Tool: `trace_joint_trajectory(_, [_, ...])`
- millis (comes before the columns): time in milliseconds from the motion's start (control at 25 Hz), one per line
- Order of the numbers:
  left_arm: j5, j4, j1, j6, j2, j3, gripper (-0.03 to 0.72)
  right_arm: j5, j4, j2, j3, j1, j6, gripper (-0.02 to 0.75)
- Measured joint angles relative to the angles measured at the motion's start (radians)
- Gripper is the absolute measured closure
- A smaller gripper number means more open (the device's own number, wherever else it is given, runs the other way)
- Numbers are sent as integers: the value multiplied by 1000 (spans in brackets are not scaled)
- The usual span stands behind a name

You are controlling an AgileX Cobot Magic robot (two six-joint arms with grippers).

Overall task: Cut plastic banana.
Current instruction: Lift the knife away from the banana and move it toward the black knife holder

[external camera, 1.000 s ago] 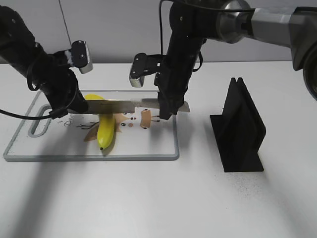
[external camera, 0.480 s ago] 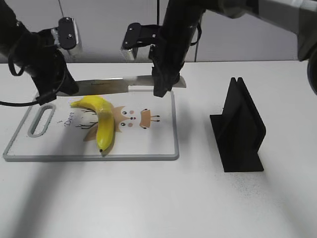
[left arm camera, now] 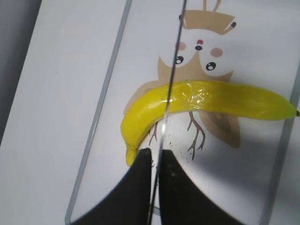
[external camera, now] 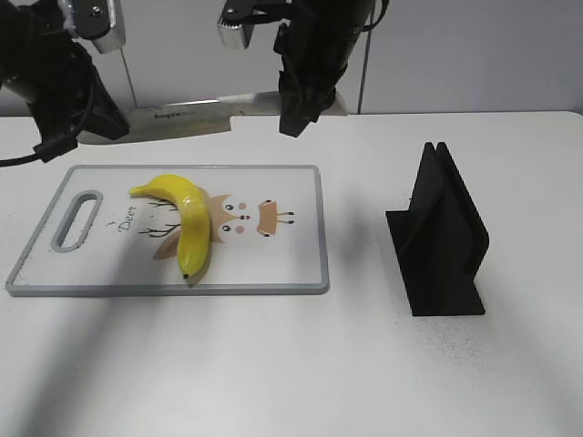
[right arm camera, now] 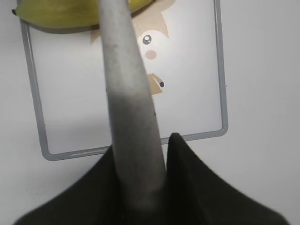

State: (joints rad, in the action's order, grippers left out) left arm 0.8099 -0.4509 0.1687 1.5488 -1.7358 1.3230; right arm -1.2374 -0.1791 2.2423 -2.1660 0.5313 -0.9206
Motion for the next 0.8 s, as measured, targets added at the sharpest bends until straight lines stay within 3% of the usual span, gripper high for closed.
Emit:
trace_joint_trajectory(200, [4,0,0,0,2,0,659,0,-4,-1,8,0,0,533])
trace_joint_trajectory(320, [-2,-11,-1,-6,2,0,589,0,-8,-1,12,0,11,533])
trace_joint_trajectory(400, [-13,-28,-2,-11,2,0,462,0,-19,-1,13,0,22,538])
trace_joint_trajectory(560, [-38,-106,-2,-38,2,0,129,0,-34,-1,13,0,38,560])
trace_joint_trajectory(600, [-54,-125,-2,-56,2,0,79,0,-35,-1,13,0,41,565])
trace_joint_trajectory(680, [-89,-151,-1,-86,4,0,21,1,-38,-1,13,0,52,574])
trace_joint_trajectory(800, [-151,-159,0,-148,21,0,4,5,-33,-1,13,0,72,575])
